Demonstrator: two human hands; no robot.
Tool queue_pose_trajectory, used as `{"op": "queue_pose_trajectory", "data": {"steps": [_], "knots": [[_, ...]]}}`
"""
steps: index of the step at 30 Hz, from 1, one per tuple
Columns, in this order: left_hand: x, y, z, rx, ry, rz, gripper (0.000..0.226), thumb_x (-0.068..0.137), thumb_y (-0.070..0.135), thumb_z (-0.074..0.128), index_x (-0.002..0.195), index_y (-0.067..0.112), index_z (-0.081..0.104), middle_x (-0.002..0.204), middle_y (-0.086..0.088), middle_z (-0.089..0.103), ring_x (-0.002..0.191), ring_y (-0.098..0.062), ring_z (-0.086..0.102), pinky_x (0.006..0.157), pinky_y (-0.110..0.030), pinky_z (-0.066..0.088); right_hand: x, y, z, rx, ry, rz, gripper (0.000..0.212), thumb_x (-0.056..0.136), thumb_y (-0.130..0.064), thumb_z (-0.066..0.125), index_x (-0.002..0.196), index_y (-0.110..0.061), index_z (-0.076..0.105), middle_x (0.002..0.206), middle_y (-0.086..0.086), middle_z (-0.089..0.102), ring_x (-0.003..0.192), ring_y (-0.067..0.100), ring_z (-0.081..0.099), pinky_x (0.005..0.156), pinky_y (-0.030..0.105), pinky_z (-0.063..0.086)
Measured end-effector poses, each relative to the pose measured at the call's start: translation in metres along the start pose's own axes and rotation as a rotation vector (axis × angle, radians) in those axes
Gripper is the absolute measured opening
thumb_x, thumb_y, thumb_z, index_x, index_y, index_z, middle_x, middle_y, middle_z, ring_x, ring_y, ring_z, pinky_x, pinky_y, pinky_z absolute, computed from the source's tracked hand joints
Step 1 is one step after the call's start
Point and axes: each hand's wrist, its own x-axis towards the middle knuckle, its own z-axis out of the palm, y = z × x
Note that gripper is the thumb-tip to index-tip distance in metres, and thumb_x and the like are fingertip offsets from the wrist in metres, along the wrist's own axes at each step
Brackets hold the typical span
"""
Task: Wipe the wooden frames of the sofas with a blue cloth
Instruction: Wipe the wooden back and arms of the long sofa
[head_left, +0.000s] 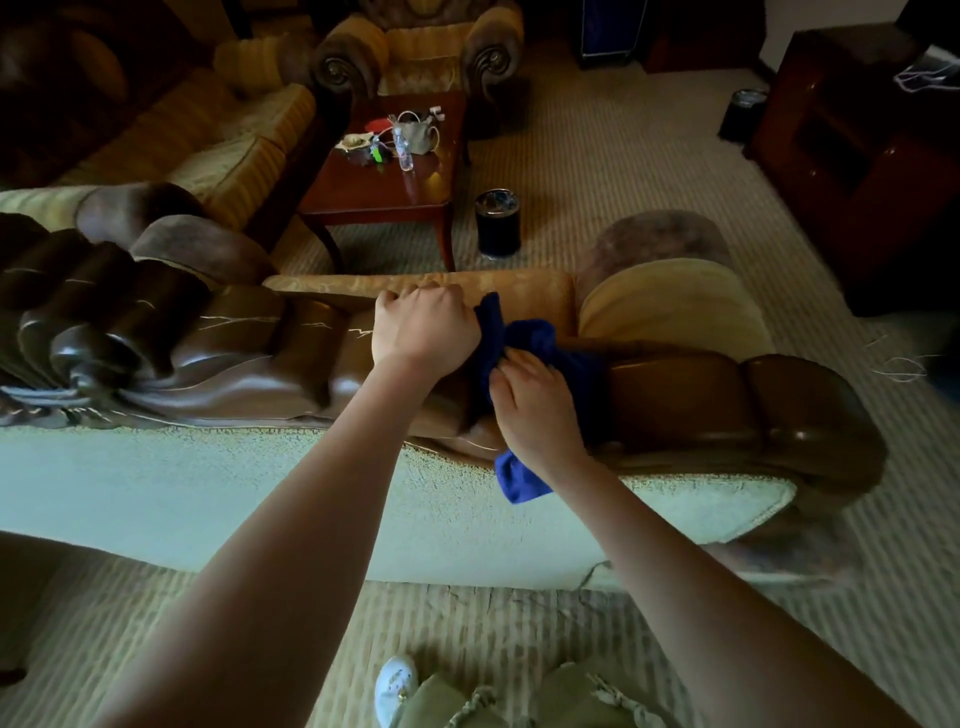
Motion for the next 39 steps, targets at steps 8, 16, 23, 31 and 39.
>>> {"op": "queue_pose_trajectory", "data": {"steps": [8,16,23,31,39], "knots": [[-0.004,0.0,-0.005,-0.063,0.016,0.087,0.023,0.086,0.023,0.04,0.092,0.013,0.061,0.094,-0.008,0.066,0.094,-0.029,0.058,0.099,-0.043,0.028,0.076,-0.007,-0.013,0.139,-0.392,0.419,0.042,0.1,-0.04,0.032,0.1,-0.011,0.062,0.1,0.011,0.063,0.096,0.028,0.058,0.09,0.042,0.046],[-0.005,0.0,-0.011,-0.236,-0.057,0.222,0.017,0.082,0.018,0.048,0.09,0.012,0.061,0.096,-0.008,0.065,0.098,-0.03,0.057,0.103,-0.042,0.026,0.04,-0.023,0.005,-0.059,-0.019,0.489,0.042,0.087,-0.041,0.027,0.056,-0.016,0.04,0.066,0.012,0.056,0.065,0.025,0.049,0.051,0.034,0.022],[-0.005,-0.001,-0.012,-0.391,-0.116,0.358,0.014,0.086,0.011,0.044,0.087,0.011,0.058,0.089,-0.007,0.061,0.098,-0.031,0.056,0.103,-0.04,0.025,-0.023,-0.045,0.054,0.022,0.68,0.349,0.032,0.089,-0.027,0.035,0.064,-0.015,0.051,0.067,-0.009,0.054,0.07,0.007,0.048,0.084,0.03,0.039],[0.0,0.005,-0.007,-0.2,-0.296,0.406,0.024,0.086,0.017,0.041,0.104,0.013,0.057,0.11,-0.011,0.061,0.112,-0.034,0.051,0.105,-0.049,0.025,-0.023,-0.042,0.041,0.036,0.573,0.392,0.032,0.087,-0.029,0.036,0.058,-0.016,0.042,0.06,-0.007,0.044,0.062,0.012,0.042,0.072,0.033,0.036],[-0.001,0.007,-0.007,-0.118,-0.332,0.38,0.046,0.088,0.02,0.039,0.132,0.008,0.043,0.133,-0.018,0.043,0.123,-0.038,0.041,0.105,-0.051,0.025,0.015,-0.04,0.002,-0.035,0.081,0.56,0.031,0.099,-0.025,0.036,0.075,-0.015,0.054,0.075,0.005,0.06,0.073,0.018,0.047,0.068,0.031,0.031]]}}
